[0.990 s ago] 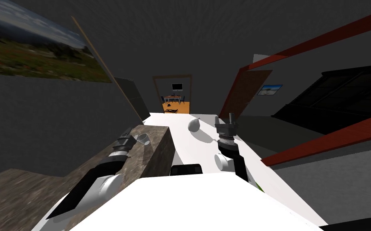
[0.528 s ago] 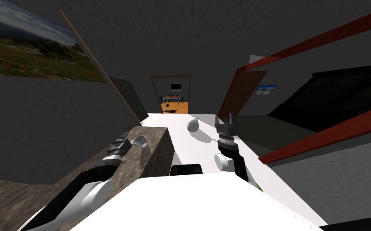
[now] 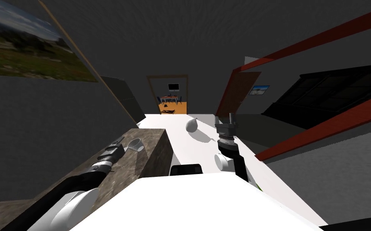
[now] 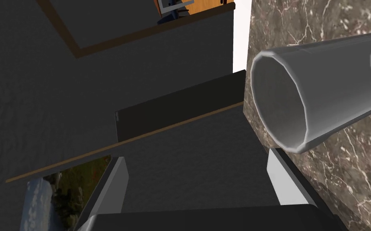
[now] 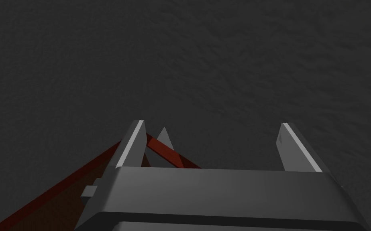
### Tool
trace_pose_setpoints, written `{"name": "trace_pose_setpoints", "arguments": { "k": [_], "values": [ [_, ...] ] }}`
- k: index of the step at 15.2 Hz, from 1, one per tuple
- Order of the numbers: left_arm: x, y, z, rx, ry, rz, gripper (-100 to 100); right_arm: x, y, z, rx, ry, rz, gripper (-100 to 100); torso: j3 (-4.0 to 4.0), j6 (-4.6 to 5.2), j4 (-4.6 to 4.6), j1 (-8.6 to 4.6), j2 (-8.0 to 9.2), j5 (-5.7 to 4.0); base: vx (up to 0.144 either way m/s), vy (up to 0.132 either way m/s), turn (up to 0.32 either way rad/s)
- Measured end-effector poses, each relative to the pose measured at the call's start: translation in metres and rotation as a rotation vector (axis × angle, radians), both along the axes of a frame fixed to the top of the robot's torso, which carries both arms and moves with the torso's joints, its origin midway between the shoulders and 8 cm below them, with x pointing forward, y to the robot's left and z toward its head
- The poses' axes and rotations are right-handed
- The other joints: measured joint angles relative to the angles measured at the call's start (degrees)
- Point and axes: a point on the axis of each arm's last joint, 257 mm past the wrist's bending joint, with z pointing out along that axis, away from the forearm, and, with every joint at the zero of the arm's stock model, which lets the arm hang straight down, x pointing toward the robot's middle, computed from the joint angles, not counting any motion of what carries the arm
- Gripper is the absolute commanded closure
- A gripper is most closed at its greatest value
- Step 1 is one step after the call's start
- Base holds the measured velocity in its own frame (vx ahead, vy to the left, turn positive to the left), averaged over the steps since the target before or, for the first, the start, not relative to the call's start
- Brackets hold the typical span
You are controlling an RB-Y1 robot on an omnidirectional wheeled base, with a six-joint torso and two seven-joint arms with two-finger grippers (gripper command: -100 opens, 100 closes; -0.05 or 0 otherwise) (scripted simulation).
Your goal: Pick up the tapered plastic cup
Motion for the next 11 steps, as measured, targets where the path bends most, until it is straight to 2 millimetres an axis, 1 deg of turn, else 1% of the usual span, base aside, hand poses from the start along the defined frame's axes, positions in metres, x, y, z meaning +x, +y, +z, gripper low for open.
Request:
{"name": "trace_pose_setpoints", "arguments": {
  "k": [3, 6, 8, 11],
  "values": [
    [-0.014, 0.011, -0.015, -0.02, 0.065, 0.029, -100, 0.0, 0.0, 0.0, 0.0, 0.0, 0.0, 0, -0.01, 0.0, -0.01, -0.01, -0.02, 0.0, 0.041, -0.006, -0.068],
    [-0.029, 0.022, -0.024, -0.037, 0.12, 0.056, -100, 0.0, 0.0, 0.0, 0.0, 0.0, 0.0, 0, -0.03, 0.01, -0.01, 0.01, -0.05, 0.0, 0.046, 0.0, -0.072],
    [-0.034, 0.024, -0.029, -0.048, 0.152, 0.067, -100, 0.0, 0.0, 0.0, 0.0, 0.0, 0.0, 0, 0.01, 0.0, 0.0, -0.01, 0.02, 0.0, 0.023, -0.002, -0.041],
    [-0.05, 0.035, -0.041, -0.071, 0.213, 0.093, -100, 0.0, 0.0, 0.0, 0.0, 0.0, 0.0, 0, 0.0, 0.0, 0.0, 0.0, 0.01, 0.0, 0.041, -0.001, -0.084]
  ]
}}
